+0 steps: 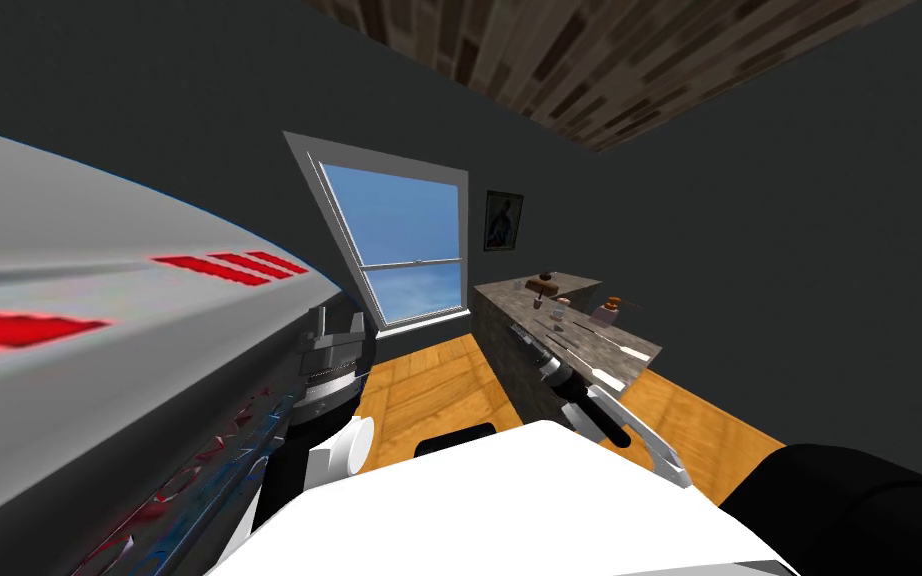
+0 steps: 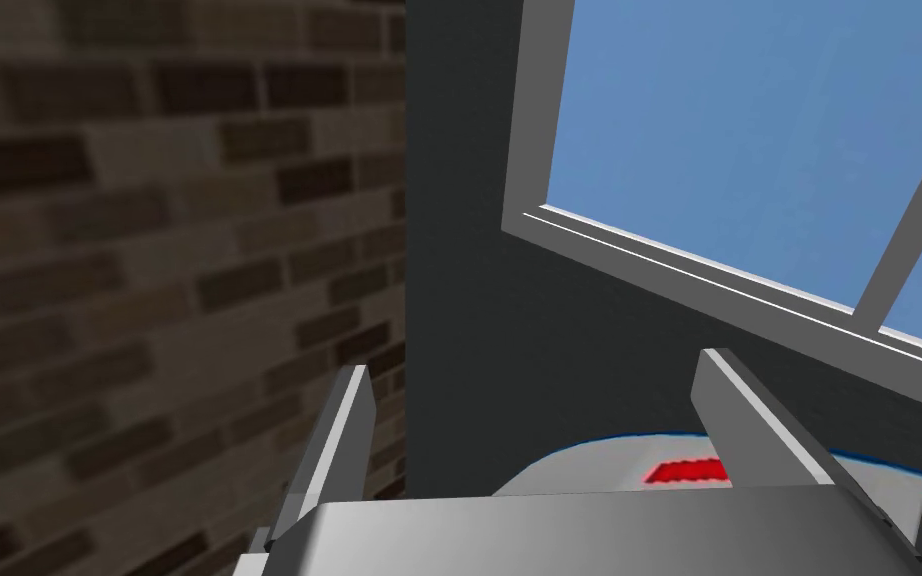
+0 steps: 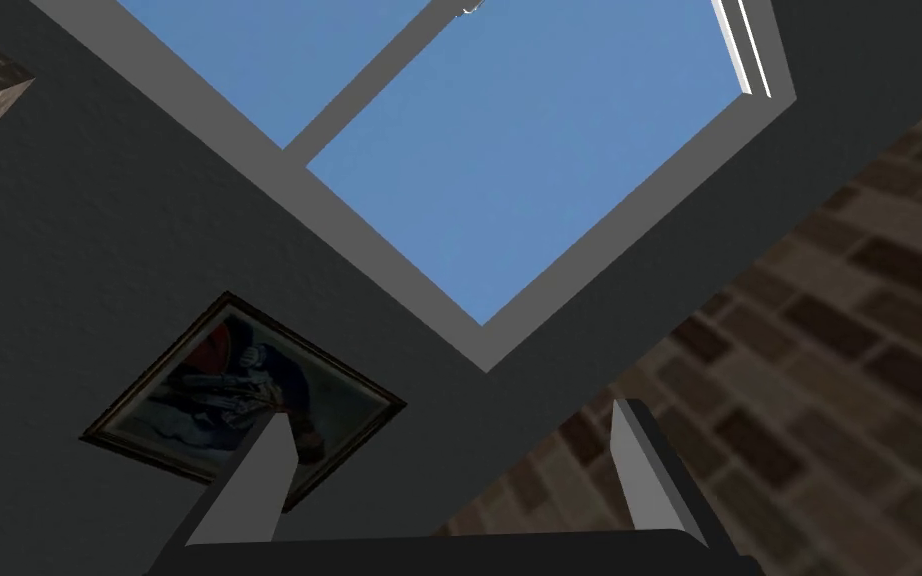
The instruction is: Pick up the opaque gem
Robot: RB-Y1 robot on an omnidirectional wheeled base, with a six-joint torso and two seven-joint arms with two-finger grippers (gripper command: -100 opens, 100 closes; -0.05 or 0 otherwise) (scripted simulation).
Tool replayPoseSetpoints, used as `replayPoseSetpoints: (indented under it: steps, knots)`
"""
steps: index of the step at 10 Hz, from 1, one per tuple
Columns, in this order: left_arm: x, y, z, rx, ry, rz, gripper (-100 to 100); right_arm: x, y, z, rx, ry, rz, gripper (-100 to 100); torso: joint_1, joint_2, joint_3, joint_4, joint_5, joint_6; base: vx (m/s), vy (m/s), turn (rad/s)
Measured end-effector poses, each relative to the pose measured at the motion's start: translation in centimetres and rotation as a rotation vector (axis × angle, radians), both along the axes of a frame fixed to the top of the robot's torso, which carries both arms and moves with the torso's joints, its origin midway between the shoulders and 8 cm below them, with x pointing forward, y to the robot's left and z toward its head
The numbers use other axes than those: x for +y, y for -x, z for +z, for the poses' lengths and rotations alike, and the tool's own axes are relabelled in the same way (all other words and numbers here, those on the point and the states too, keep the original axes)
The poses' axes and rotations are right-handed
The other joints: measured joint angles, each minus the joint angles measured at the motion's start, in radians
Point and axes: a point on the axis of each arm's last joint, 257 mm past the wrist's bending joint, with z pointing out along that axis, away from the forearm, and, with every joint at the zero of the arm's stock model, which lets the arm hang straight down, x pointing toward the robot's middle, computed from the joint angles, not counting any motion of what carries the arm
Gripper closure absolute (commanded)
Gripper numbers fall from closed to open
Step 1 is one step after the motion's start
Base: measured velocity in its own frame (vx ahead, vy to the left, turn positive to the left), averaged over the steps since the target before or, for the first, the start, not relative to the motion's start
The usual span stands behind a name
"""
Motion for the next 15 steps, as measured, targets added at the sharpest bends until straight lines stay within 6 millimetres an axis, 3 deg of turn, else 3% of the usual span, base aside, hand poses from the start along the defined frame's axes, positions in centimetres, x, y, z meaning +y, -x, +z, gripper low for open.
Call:
replayPoseSetpoints:
  steps: [8, 15]
  knots:
    - [0.0, 0.0, 0.0, 0.0, 0.0, 0.0, 0, -2.1, 1.2, -6.6, 0.093, 0.341, 0.085, -100, -0.002, 0.0, 0.0, 0.0, 0.0, 0.0, -0.008, 0.087, 0.072]
    - [0.0, 0.0, 0.0, 0.0, 0.0, 0.0, 0, -6.2, 3.2, -12.1, 0.194, 0.651, 0.168, -100, -0.004, -0.002, -0.001, 0.0, -0.001, 0.0, 0.005, 0.043, 0.081]
